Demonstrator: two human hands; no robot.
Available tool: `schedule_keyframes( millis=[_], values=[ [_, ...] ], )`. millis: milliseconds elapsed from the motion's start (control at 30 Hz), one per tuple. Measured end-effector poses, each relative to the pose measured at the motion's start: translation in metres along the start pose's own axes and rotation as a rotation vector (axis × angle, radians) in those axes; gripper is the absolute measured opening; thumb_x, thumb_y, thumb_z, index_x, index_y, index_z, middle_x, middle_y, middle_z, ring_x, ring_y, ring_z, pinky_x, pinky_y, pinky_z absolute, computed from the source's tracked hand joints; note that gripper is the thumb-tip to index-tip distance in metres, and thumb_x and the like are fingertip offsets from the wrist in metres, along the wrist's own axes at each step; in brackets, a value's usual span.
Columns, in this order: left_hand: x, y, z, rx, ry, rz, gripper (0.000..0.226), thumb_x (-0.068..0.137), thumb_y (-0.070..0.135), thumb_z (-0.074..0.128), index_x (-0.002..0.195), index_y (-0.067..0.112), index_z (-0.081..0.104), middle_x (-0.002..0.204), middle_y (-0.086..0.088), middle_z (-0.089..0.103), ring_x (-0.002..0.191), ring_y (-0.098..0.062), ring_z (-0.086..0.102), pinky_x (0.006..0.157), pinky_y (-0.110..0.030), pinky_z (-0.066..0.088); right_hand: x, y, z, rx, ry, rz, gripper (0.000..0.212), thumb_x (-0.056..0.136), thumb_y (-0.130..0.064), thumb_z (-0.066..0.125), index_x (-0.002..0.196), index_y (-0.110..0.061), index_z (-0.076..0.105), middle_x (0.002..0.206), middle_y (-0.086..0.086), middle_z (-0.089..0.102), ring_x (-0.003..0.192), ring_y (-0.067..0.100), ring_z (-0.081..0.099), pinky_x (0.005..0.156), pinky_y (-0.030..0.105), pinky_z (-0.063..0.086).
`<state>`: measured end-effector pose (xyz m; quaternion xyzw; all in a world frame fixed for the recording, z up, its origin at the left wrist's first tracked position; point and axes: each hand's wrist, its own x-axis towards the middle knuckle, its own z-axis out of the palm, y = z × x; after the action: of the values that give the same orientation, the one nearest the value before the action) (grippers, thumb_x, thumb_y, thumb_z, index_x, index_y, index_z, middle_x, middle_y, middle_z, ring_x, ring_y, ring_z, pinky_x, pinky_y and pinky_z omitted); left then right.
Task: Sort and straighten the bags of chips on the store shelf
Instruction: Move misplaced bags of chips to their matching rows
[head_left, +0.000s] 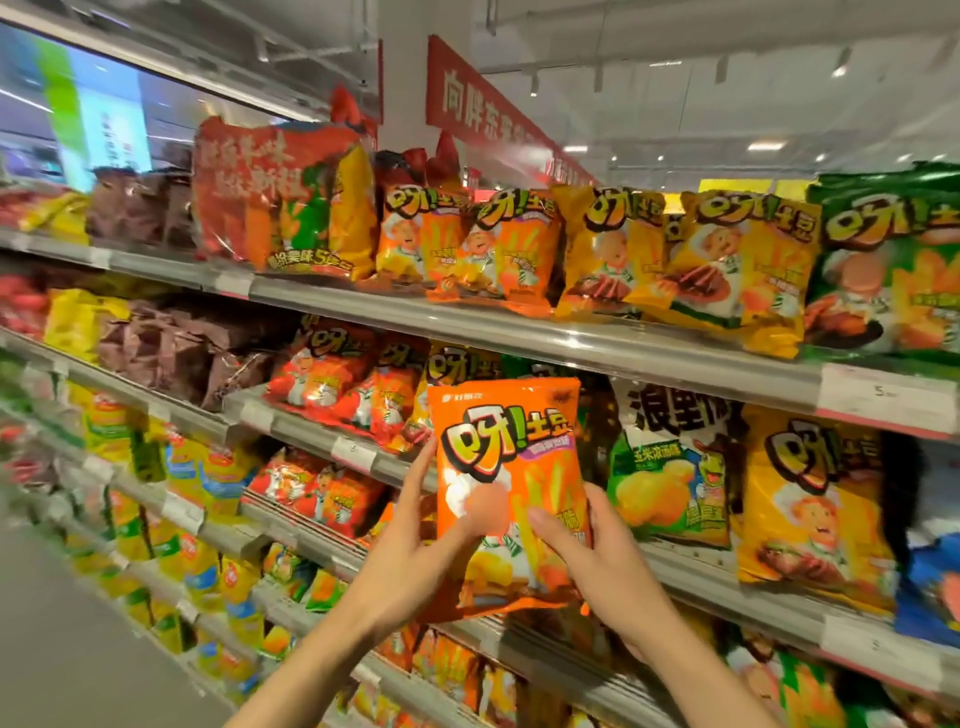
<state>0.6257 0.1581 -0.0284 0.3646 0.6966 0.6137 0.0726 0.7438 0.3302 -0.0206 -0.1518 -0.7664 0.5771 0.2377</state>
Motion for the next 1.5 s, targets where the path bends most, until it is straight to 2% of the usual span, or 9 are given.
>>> schedule_keyframes(
  millis=[167,267,433,533,633,800,1067,1267,1500],
  values=[
    [0.029,0.003,-0.002,-0.032,-0.010,0.046,0.089,0.077,0.064,0.074,0.144,0.065,0.017,0.149,0.025,0.044,0.135,-0.006,0.047,0.111,-0.046,0.042,0.025,-0.012,-0.007,-0.112,0.000,-0.039,0.047,0.077,-0.065,0.066,0.116,-0.043,0.053,0.106,-0.021,0.070,0.095,-0.002,0.067,0.091,0.040,0.056],
    [0.045,0.002,0.005,-0.034,-0.008,0.062,0.089,0.076,0.066,0.073,0.145,0.065,0.017,0.155,0.023,0.035,0.142,-0.010,0.039,0.115,-0.050,0.036,0.036,-0.011,-0.025,-0.224,0.041,-0.051,0.064,0.076,-0.074,0.058,0.130,-0.044,0.043,0.122,-0.024,0.059,0.107,0.000,0.061,0.093,0.038,0.055],
    [0.064,-0.013,0.011,-0.003,0.017,0.079,0.089,0.074,0.072,0.068,0.144,0.067,0.013,0.158,0.029,0.024,0.146,-0.004,0.028,0.118,-0.047,0.029,0.052,0.003,-0.056,-0.723,0.584,-0.221,0.072,0.091,-0.061,0.049,0.149,-0.023,0.031,0.153,0.003,0.031,0.141,0.020,0.027,0.113,0.038,0.027],
    [0.075,-0.019,0.014,0.018,0.000,0.120,0.087,0.075,0.071,0.067,0.142,0.070,0.011,0.154,0.036,0.022,0.142,0.002,0.026,0.109,-0.030,0.033,0.076,0.015,-0.060,-0.956,0.703,-0.049,0.092,0.087,-0.071,0.044,0.154,-0.014,0.014,0.159,0.021,0.014,0.148,0.036,0.011,0.119,0.052,0.014],
    [0.084,-0.021,0.009,-0.013,-0.037,0.144,0.087,0.076,0.070,0.067,0.143,0.069,0.011,0.150,0.043,0.017,0.141,0.003,0.026,0.108,-0.030,0.030,0.100,0.023,-0.052,-1.097,0.708,0.154,0.105,0.083,-0.080,0.039,0.155,-0.013,0.002,0.161,0.024,0.005,0.149,0.040,0.001,0.119,0.060,0.002],
    [0.086,-0.026,-0.011,-0.001,-0.093,0.145,0.087,0.083,0.063,0.067,0.146,0.065,0.007,0.155,0.037,0.017,0.143,0.000,0.024,0.112,-0.035,0.028,0.109,0.021,-0.044,-1.158,0.739,0.239,0.096,0.086,-0.070,0.050,0.154,-0.015,0.011,0.159,0.024,0.013,0.149,0.038,0.005,0.117,0.061,0.009],
    [0.082,-0.034,-0.043,-0.023,-0.139,0.140,0.087,0.084,0.054,0.066,0.148,0.062,0.008,0.151,0.033,0.025,0.140,0.004,0.026,0.104,-0.026,0.029,0.104,-0.013,-0.032,-1.101,0.682,0.179,0.078,0.088,-0.055,0.057,0.149,-0.017,0.026,0.151,0.016,0.034,0.141,0.033,0.030,0.112,0.054,0.028],
    [0.080,-0.038,-0.055,0.026,-0.120,0.152,0.086,0.084,0.063,0.066,0.146,0.065,0.006,0.150,0.028,0.026,0.131,0.010,0.034,0.098,-0.025,0.039,0.081,-0.032,-0.012,-1.084,0.591,0.119,0.084,0.091,-0.051,0.055,0.156,-0.023,0.010,0.162,0.012,0.016,0.149,0.028,0.014,0.114,0.056,0.021],
    [0.081,-0.042,-0.048,0.013,-0.141,0.167,0.084,0.085,0.060,0.065,0.145,0.067,0.006,0.152,0.033,0.021,0.141,0.000,0.025,0.108,-0.035,0.034,0.041,-0.042,-0.006,-1.267,0.527,0.070,0.086,0.094,-0.046,0.051,0.157,-0.025,-0.004,0.164,0.011,0.004,0.151,0.030,0.003,0.115,0.058,0.016]
  ],
)
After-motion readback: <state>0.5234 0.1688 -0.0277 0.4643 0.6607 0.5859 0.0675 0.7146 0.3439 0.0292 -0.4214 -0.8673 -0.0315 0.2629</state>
